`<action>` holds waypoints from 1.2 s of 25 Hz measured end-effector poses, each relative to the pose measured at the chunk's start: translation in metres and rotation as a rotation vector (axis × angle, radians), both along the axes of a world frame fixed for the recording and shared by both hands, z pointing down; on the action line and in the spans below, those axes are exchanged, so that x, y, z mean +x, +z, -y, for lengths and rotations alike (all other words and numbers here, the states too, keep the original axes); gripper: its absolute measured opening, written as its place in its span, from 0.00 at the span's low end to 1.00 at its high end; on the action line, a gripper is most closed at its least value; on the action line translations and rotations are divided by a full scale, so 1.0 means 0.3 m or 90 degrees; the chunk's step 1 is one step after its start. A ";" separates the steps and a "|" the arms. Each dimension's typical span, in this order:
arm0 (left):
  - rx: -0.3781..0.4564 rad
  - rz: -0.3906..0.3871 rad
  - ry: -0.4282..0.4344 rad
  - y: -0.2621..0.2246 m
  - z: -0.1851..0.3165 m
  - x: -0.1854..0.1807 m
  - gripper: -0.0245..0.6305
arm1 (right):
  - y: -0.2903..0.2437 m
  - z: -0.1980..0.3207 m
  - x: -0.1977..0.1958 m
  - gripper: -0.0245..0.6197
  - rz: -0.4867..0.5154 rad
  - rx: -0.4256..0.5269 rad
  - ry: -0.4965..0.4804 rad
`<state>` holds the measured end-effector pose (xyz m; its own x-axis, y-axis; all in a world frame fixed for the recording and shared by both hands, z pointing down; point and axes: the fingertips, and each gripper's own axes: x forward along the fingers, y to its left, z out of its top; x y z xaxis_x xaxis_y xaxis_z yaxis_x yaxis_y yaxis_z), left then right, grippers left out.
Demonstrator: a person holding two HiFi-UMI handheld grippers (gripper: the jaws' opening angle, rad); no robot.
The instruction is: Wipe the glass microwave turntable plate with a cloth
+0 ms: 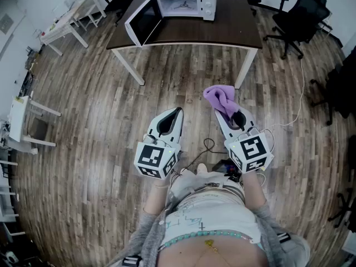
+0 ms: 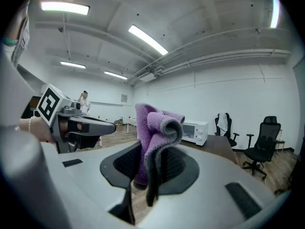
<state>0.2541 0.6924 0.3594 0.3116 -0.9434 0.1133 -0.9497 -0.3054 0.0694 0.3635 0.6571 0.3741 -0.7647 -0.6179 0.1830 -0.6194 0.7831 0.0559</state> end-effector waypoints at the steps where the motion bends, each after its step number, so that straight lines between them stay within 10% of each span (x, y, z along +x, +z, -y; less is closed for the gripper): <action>1: 0.000 -0.002 -0.001 -0.003 0.001 0.000 0.05 | -0.002 0.002 0.001 0.19 0.000 0.000 0.000; 15: 0.004 -0.017 -0.013 0.022 0.108 -0.182 0.05 | -0.005 0.156 0.012 0.19 0.011 -0.017 0.059; 30: -0.003 -0.029 0.093 0.047 0.551 -0.416 0.05 | -0.002 0.563 -0.334 0.19 0.028 -0.008 0.099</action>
<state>0.1292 0.5272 0.3733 0.4510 -0.8869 0.1001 -0.8908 -0.4402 0.1132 0.2634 0.4881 0.3736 -0.6672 -0.7276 0.1595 -0.7350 0.6778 0.0171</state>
